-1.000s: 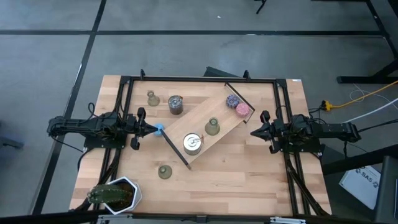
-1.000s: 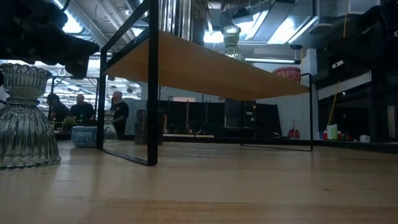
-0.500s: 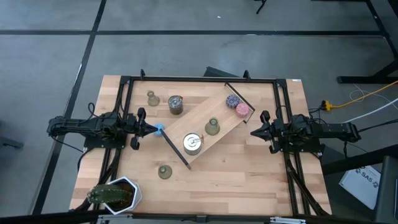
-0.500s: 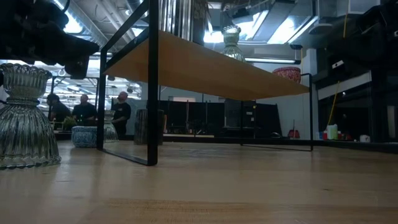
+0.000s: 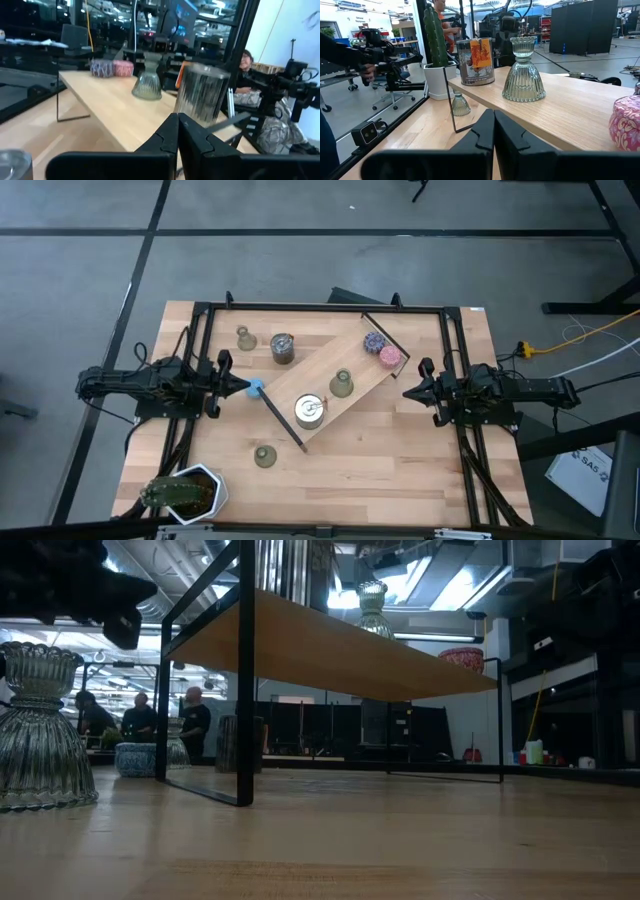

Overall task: Pick & Place candle stick holders
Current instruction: Put the silver scented candle on the shelf aligned with the other silver scented candle

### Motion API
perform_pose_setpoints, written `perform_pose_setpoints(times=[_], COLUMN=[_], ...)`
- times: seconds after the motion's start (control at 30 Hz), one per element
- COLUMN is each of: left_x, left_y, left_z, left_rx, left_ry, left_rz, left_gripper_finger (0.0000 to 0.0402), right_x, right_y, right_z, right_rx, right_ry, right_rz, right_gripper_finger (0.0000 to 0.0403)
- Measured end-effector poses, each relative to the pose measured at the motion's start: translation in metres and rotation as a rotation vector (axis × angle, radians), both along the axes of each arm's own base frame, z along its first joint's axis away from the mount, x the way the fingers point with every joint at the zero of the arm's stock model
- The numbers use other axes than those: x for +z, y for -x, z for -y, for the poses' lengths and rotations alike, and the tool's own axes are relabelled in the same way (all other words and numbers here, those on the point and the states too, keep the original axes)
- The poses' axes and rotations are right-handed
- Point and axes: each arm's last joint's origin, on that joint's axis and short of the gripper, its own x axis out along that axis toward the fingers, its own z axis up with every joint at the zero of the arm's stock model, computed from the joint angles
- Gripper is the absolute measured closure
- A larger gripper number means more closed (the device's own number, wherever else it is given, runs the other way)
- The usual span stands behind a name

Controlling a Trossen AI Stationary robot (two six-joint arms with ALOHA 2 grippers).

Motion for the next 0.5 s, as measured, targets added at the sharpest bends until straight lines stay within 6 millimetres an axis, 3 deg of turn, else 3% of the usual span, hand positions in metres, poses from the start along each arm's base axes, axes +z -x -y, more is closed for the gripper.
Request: perform_pose_setpoints(times=[0.5], left_x=[0.051], left_y=[0.007], left_z=[-0.002], left_rx=[0.062], left_ry=[0.006], left_rz=[0.020], left_gripper_finger=[0.0400], right_x=[0.000], right_y=[0.000], right_z=[0.000], right_rx=[0.001], right_ry=[0.000], right_rz=[0.000], right_gripper_finger=[0.0393])
